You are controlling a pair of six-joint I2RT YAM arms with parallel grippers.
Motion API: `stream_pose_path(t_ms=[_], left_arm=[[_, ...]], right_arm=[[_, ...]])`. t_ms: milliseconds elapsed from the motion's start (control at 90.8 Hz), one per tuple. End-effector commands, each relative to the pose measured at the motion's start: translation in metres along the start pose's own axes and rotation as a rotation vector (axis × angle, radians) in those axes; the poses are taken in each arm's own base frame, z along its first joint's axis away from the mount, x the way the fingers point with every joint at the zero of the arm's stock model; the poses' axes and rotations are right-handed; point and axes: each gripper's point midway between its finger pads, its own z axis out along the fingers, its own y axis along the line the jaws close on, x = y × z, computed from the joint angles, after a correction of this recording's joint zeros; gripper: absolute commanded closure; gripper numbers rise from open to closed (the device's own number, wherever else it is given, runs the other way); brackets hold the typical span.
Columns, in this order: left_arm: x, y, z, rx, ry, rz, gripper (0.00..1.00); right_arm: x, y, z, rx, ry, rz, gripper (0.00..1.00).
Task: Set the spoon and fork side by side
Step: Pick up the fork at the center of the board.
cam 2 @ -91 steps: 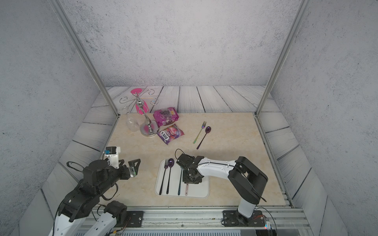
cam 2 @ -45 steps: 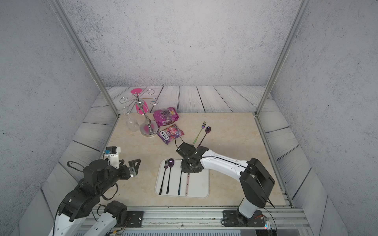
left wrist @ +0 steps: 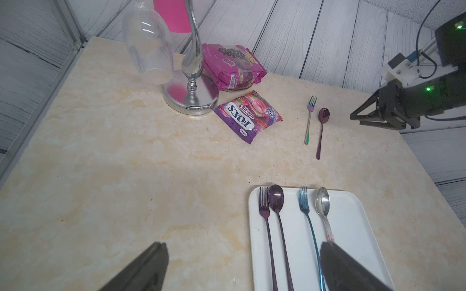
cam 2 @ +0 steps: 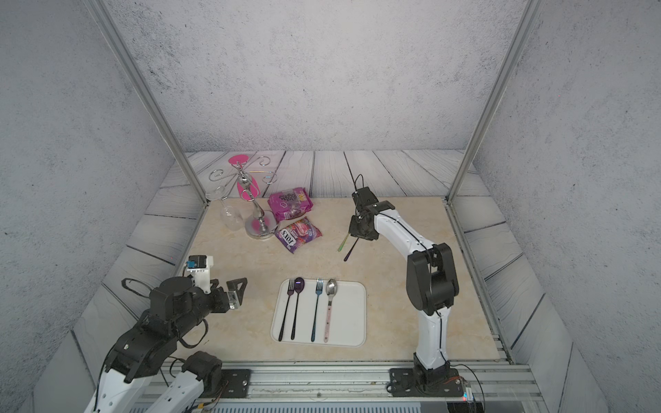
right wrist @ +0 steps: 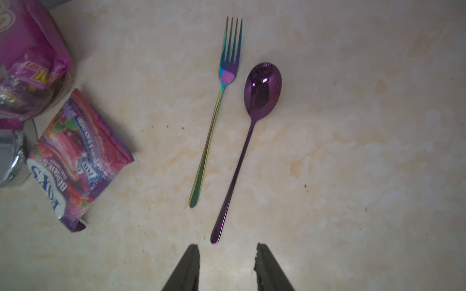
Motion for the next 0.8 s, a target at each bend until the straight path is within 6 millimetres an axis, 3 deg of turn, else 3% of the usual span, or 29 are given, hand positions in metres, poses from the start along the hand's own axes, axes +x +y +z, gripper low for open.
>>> stream_pose_path(t_ms=[0,110,341,606,793], left_arm=[[-0.001,0.001,0.003,-0.007,-0.005,-0.002,0.00],[-0.001,0.000,0.004,-0.002,-0.001,0.001,0.00],[0.000,-0.002,0.005,0.007,0.007,-0.001,0.00],[-0.001,-0.001,0.005,0.005,0.000,0.000,0.00],[-0.002,-0.001,0.003,0.007,-0.007,-0.001,0.00]], right_arm=[[-0.014,0.003,0.025,0.013,0.020,-0.026,0.62],[-0.038,0.010,0.050,0.011,0.007,-0.021,0.62],[-0.051,0.011,0.103,0.016,0.018,-0.007,0.66],[-0.039,-0.001,0.130,0.059,0.048,-0.016,0.68],[-0.011,-0.014,0.144,0.106,0.178,-0.082,0.72]])
